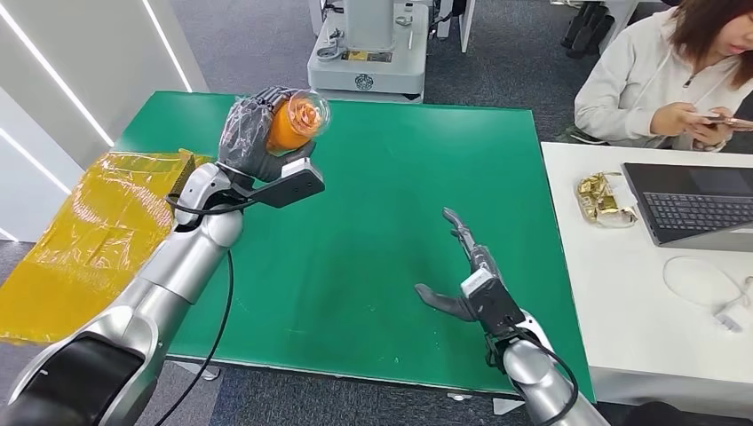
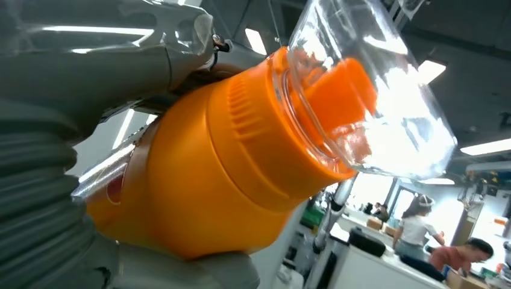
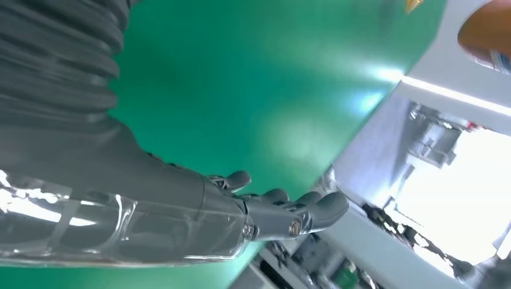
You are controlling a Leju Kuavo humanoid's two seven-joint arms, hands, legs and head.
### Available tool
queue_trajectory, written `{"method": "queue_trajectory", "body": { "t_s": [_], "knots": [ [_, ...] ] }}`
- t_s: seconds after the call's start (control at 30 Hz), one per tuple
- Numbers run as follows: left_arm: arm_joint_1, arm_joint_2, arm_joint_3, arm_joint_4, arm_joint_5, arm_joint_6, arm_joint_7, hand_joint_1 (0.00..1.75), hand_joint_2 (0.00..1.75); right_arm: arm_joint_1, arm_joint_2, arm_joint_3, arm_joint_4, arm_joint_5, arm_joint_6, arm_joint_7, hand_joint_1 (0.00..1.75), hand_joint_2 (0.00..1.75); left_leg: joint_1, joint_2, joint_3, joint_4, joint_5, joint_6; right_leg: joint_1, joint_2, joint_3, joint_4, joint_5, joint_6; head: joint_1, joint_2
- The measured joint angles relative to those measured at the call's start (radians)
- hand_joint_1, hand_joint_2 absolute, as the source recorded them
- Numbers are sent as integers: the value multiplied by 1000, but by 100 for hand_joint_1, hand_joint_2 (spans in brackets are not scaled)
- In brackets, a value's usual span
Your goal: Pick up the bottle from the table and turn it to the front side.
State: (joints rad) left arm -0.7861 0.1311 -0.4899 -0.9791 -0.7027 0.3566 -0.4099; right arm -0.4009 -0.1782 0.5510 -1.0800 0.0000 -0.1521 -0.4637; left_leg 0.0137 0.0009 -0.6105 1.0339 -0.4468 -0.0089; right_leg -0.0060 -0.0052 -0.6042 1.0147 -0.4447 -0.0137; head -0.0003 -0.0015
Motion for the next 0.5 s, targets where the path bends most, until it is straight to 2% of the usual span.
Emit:
{"method": "queue_trajectory", "body": {
  "t_s": [0.2, 0.4, 0.5],
  "knots": [
    [-6, 102, -9, 15, -213, 114, 51, 175, 175, 80, -68, -43, -140, -21, -24, -19, 0, 175, 0, 2, 0, 0, 0, 0, 0, 2, 0, 0, 0, 0, 0, 0],
    [3, 187, -22, 17, -315, 129, 105, 175, 175, 133, -108, -70, -216, -20, -47, -36, 0, 175, 0, 2, 0, 0, 0, 0, 0, 2, -1, 0, 0, 0, 0, 0],
    [24, 233, -28, 6, -397, 134, 166, 175, 175, 164, -126, -90, -249, -23, -64, -48, 0, 175, 0, 2, 0, -1, 0, 0, 0, 2, 0, 0, 0, 0, 0, 0]
  ]
}}
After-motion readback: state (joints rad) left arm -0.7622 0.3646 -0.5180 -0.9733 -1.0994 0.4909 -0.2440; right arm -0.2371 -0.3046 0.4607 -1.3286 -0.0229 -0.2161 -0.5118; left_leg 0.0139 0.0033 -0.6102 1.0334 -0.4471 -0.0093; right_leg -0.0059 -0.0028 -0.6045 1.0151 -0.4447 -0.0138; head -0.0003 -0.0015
